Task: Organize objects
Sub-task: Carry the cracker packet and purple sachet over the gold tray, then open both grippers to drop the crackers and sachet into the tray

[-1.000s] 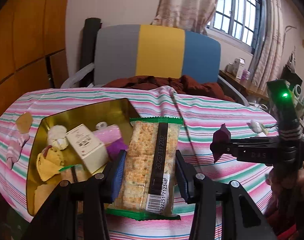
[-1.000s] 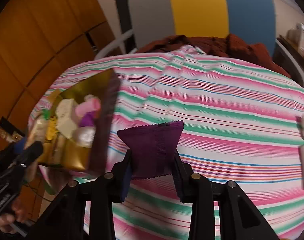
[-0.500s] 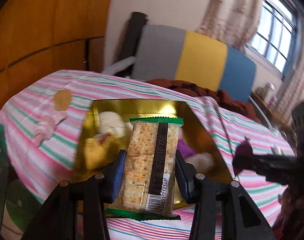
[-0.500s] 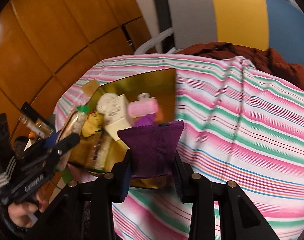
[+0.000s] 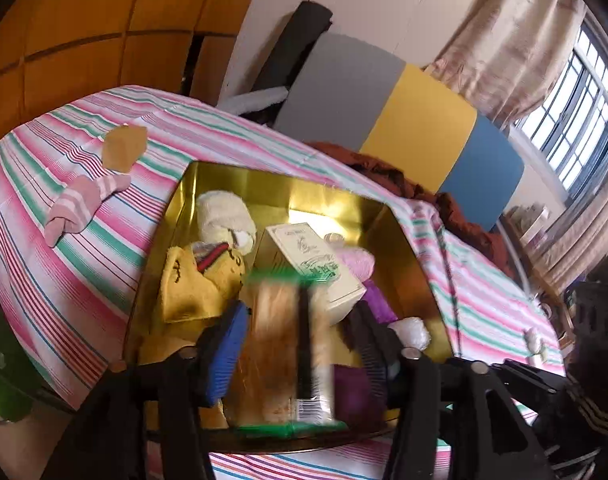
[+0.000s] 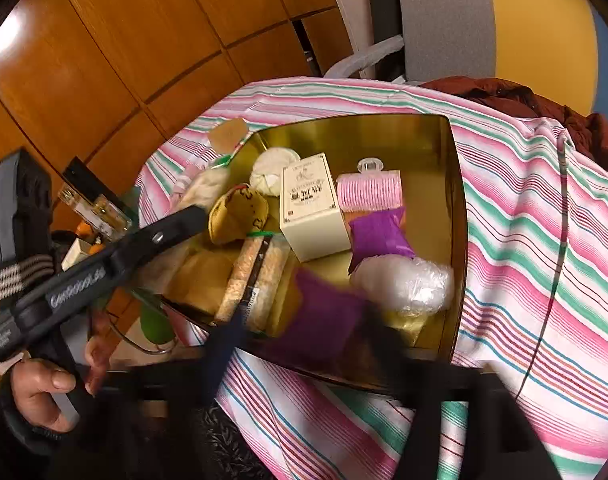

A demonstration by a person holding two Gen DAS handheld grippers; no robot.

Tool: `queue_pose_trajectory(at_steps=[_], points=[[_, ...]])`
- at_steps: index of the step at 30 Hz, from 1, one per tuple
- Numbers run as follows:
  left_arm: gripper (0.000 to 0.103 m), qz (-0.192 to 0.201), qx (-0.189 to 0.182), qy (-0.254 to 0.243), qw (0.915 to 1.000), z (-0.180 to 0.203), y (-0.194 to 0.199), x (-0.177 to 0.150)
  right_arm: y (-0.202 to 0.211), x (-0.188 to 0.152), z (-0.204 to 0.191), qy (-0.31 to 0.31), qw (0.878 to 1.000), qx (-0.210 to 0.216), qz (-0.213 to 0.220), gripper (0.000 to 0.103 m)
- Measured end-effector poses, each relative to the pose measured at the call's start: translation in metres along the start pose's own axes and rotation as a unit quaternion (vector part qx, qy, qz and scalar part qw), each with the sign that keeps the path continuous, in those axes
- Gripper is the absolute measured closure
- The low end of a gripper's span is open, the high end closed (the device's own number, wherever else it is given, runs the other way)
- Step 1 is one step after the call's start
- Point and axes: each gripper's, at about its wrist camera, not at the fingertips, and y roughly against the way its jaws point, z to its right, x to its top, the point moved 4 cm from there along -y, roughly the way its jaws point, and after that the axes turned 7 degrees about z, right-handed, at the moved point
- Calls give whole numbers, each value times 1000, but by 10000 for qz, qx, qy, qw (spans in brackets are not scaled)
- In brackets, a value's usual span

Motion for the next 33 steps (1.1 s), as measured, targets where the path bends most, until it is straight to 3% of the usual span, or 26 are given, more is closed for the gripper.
queue_pose_trajectory(at_steps=[12,26,33], points=[[46,382,535,-718,9952,11,22,1,7,-6,3,-110,9998,-165,82,23],[46,447,565,-968,9927,31,38,-8,33,-6,8,-112,9974,-576,416,18],[46,356,489,-1091,9922,40,37,-15,49,-6,15,-53,9906,-1184,677,16]])
